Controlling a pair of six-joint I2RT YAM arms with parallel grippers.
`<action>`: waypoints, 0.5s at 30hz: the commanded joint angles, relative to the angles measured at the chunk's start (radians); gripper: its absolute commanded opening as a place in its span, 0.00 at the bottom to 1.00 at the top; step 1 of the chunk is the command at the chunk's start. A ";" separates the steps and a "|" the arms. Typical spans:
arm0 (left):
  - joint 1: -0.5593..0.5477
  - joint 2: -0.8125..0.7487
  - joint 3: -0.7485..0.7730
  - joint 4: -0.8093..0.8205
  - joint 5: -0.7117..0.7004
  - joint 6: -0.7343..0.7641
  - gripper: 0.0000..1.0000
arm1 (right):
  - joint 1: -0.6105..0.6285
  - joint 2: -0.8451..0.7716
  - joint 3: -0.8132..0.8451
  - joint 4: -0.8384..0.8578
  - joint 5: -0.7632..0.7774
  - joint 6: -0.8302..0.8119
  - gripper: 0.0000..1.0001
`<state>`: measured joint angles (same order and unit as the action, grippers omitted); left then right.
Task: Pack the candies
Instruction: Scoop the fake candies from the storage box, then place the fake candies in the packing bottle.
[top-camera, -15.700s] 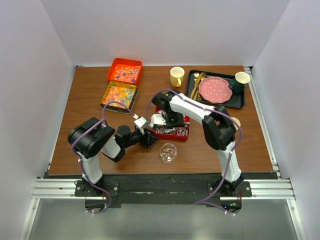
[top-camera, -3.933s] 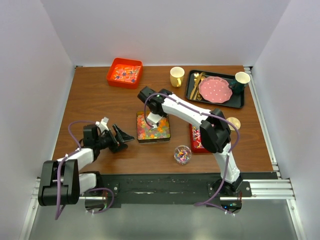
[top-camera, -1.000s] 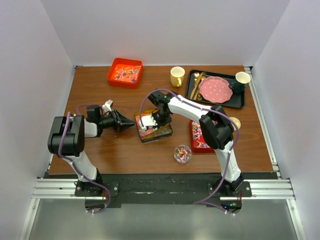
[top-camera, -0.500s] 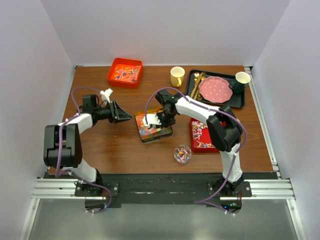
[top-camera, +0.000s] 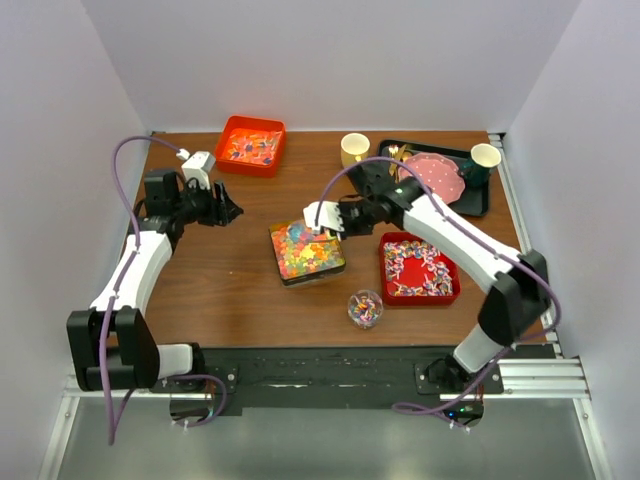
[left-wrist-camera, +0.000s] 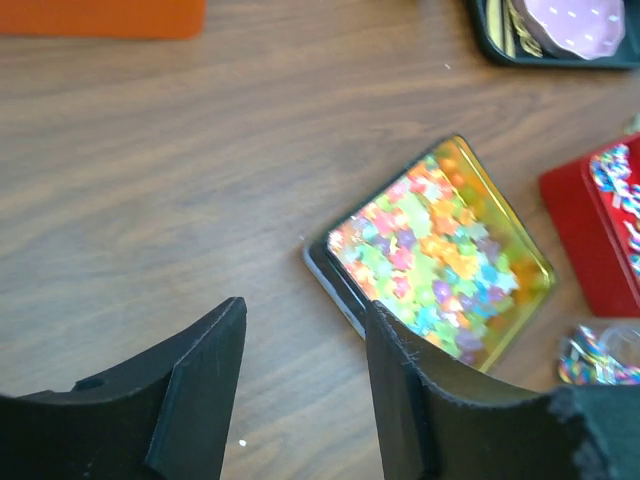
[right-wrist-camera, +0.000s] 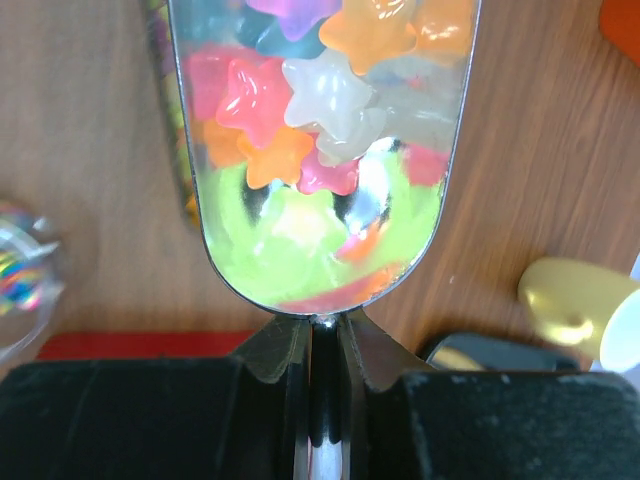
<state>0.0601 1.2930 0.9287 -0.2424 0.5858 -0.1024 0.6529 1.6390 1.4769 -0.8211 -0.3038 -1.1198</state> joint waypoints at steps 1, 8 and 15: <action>-0.013 0.005 0.007 0.069 -0.090 0.032 0.56 | -0.024 -0.141 -0.096 -0.136 0.037 -0.031 0.00; -0.016 0.012 -0.031 0.147 -0.057 0.007 0.55 | -0.026 -0.300 -0.204 -0.326 0.178 -0.120 0.00; -0.026 0.040 -0.030 0.183 -0.040 -0.011 0.55 | -0.025 -0.395 -0.311 -0.394 0.360 -0.270 0.00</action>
<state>0.0441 1.3212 0.9005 -0.1341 0.5282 -0.0959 0.6281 1.2881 1.2026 -1.1618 -0.0868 -1.2846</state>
